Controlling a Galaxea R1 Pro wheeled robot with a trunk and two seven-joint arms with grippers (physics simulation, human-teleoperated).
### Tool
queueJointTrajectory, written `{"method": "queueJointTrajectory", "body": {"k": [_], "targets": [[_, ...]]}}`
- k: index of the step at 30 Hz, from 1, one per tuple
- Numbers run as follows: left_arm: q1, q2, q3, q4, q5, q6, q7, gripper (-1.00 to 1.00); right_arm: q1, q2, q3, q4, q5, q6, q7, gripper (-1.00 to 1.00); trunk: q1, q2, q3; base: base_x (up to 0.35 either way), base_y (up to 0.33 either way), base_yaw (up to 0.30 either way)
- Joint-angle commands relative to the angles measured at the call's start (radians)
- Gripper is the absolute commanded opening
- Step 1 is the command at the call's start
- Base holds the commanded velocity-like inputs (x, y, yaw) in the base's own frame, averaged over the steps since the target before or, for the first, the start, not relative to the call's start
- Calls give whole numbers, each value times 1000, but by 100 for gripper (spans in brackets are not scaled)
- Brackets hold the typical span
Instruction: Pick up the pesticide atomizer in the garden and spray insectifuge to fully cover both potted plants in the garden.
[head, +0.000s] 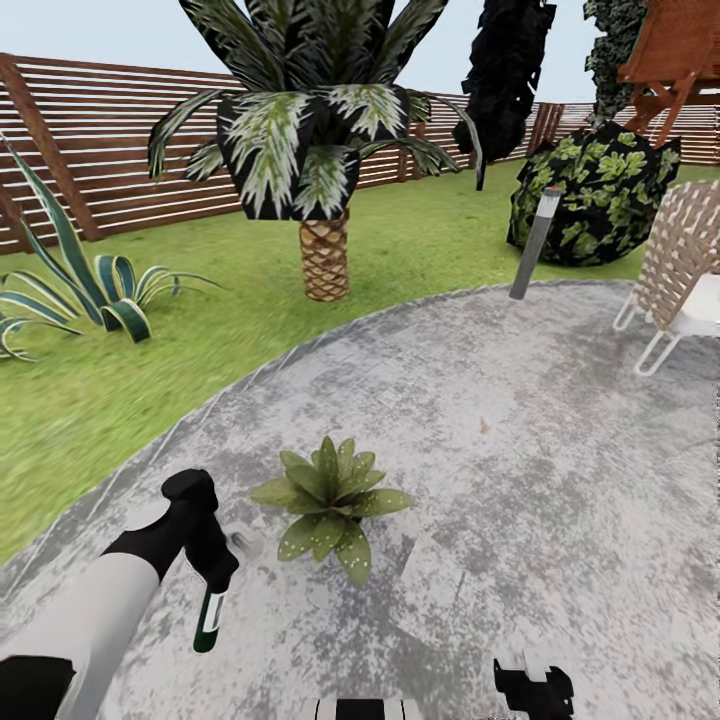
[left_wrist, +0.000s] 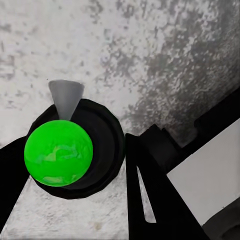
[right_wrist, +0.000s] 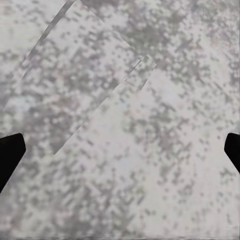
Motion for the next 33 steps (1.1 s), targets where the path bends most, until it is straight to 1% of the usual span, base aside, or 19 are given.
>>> {"method": "queueJointTrajectory", "body": {"k": [1,3,4,5,8,9,11,12,14,15,17,20,22,28,33], "targets": [[-5,2,-4,-3,-6,9,-16,-100,0,0,8,0,-6,-1,-4,100,0,0,-1,-8,90,-225],[-17,3,-6,-4,-8,6,-30,-100,0,0,8,0,-6,-1,-4,100,0,0,-1,-3,38,-249],[-64,2,-8,-4,-16,3,-30,-100,0,0,8,0,-7,-2,-4,100,0,0,-1,-1,8,-160],[-91,2,-9,-4,-18,3,-30,-100,0,0,8,0,-7,-2,-4,100,0,0,-1,0,4,-82],[-144,2,-12,-4,-22,2,-30,-100,0,-1,8,0,-7,-2,-3,100,0,0,-1,0,1,-28],[-161,4,-13,-4,-28,1,-30,-100,0,-2,8,0,-6,-2,-2,100,0,0,-1,0,0,-6],[-179,9,-13,-4,-54,-1,-30,-100,0,-3,8,1,-6,-3,-2,100,0,0,-1,0,0,-2],[-198,13,-13,0,-89,-3,-30,-100,0,-3,8,1,-6,-3,-2,100,0,0,-1,0,0,0],[-202,13,-14,7,-113,-4,-30,-100,0,-3,8,1,-6,-3,-2,100,0,0,-1,0,0,0],[-199,12,-15,8,-116,-5,-30,-100,0,-3,8,0,-7,-3,-2,100,0,0,-1,0,0,0],[-189,11,-18,9,-118,-7,-30,-100,0,-2,8,-1,-8,-4,-2,100,0,0,-1,0,0,0],[-187,11,-18,10,-116,-7,-30,-100,0,0,8,-3,-8,-4,-2,100,0,0,-1,0,0,-6],[-187,10,-18,10,-117,-6,-30,-100,0,0,7,-3,-8,-3,-3,100,0,0,-1,-19,59,-221],[-187,4,-19,10,-121,-6,-30,-100,0,0,6,-4,-11,-1,-2,100,0,0,-1,-120,261,-269],[-187,0,-18,10,-121,-6,-30,-100,0,4,6,-6,-11,-2,-4,100,0,0,-1,-6,298,-42]]}}
